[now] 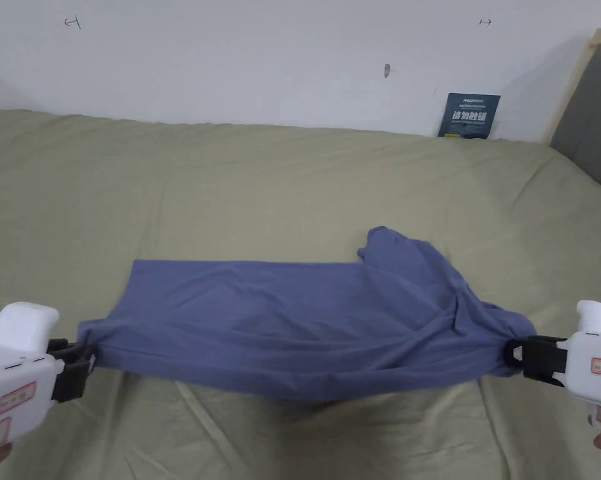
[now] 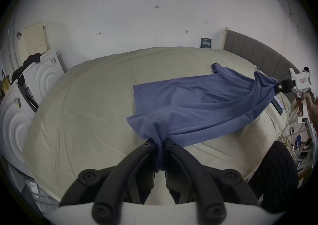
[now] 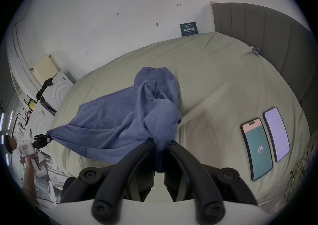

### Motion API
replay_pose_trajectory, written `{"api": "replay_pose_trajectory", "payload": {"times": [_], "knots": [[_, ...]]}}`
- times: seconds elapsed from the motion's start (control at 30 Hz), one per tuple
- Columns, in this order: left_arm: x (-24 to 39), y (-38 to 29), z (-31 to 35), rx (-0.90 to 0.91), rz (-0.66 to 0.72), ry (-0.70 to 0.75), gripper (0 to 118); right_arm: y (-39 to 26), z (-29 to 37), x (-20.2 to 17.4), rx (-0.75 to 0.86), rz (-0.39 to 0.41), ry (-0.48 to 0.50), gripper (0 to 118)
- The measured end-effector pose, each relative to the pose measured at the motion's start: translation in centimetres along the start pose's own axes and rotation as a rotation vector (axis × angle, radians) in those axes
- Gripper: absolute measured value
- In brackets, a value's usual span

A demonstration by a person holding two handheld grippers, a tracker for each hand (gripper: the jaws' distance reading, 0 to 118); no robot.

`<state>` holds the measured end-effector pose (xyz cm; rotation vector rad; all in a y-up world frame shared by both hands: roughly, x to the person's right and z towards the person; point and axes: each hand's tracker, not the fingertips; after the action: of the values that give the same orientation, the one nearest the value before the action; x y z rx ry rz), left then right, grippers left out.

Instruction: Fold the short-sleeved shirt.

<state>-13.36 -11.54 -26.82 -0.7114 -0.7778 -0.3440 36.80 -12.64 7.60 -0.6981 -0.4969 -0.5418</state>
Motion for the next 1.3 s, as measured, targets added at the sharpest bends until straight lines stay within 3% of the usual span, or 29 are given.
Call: {"api": "replay_pose_trajectory", "payload": {"times": [0.17,0.3,0.33,0.37,0.4,0.43,0.5,0.57,0.63,0.67,0.7,0.73,0.77,0.8,0.83,0.87,0.93,1.13,1.17,1.23,1.27,1.3], "knots": [[0.4,-5.6,0.4,-0.072,0.013,0.006,8,-6.6,0.8,0.7,-0.076,0.015,-0.030,10],[-0.4,-10.1,-2.1,-0.128,0.158,-0.044,9,-11.7,-0.5,1.4,-0.096,-0.041,-0.038,12],[-0.2,-10.6,-2.3,-0.119,0.178,-0.036,18,-12.3,-0.6,1.7,-0.065,-0.063,-0.040,25],[-0.2,-10.9,-2.4,-0.108,0.202,-0.037,54,-12.5,-0.4,2.0,-0.030,-0.075,-0.035,67],[-0.4,-10.9,-2.0,-0.060,0.216,0.004,95,-12.1,-0.3,2.3,-0.014,-0.079,-0.067,100],[-0.4,-10.7,-1.4,-0.021,0.224,0.024,118,-11.9,0.1,2.3,-0.005,-0.079,-0.087,113],[1.0,-9.6,1.8,0.121,0.225,0.028,117,-11.3,2.9,0.8,0.119,-0.039,-0.105,113],[2.2,-8.5,3.6,0.166,0.177,0.068,117,-10.3,4.3,-0.3,0.214,0.062,-0.112,113],[3.3,-7.3,4.6,0.230,0.137,0.074,115,-9.7,6.2,-3.1,0.331,0.171,-0.100,111],[3.8,-6.6,4.5,0.243,0.131,0.087,109,-9.3,6.4,-4.0,0.358,0.200,-0.084,89],[4.3,-5.8,4.4,0.253,0.132,0.091,95,-8.8,6.6,-5.2,0.369,0.227,-0.065,52],[4.3,-5.5,3.9,0.262,0.136,0.091,77,-8.4,6.5,-6.0,0.369,0.230,-0.041,37],[4.3,-4.9,3.2,0.270,0.156,0.075,67,-8.0,6.1,-6.7,0.361,0.220,-0.041,22],[4.3,-4.1,2.2,0.258,0.180,0.065,67,-7.6,5.2,-7.1,0.353,0.215,-0.034,22],[4.2,-3.4,0.9,0.231,0.196,0.064,30,-7.4,4.7,-7.5,0.346,0.205,-0.005,3],[3.8,-3.1,-0.4,0.209,0.193,0.077,3,-7.1,4.1,-7.8,0.329,0.201,0.042,2],[3.0,-1.1,-3.6,0.172,0.169,0.061,2,-6.6,2.4,-8.3,0.311,0.217,0.032,2],[-2.0,4.8,-15.7,0.064,0.159,0.104,4,-5.6,-1.2,-9.3,0.244,0.274,0.014,2],[-3.0,6.0,-17.9,0.055,0.174,0.113,31,-5.4,-1.8,-9.2,0.235,0.281,0.009,2],[-4.9,7.7,-21.4,-0.013,0.203,0.149,108,-5.1,-3.2,-8.9,0.201,0.278,-0.002,2],[-5.6,8.3,-23.4,-0.046,0.231,0.148,114,-5.0,-3.7,-8.6,0.194,0.270,-0.007,2],[-6.2,8.7,-24.5,-0.015,0.250,0.159,112,-4.8,-4.3,-8.2,0.184,0.264,-0.013,2]]}}
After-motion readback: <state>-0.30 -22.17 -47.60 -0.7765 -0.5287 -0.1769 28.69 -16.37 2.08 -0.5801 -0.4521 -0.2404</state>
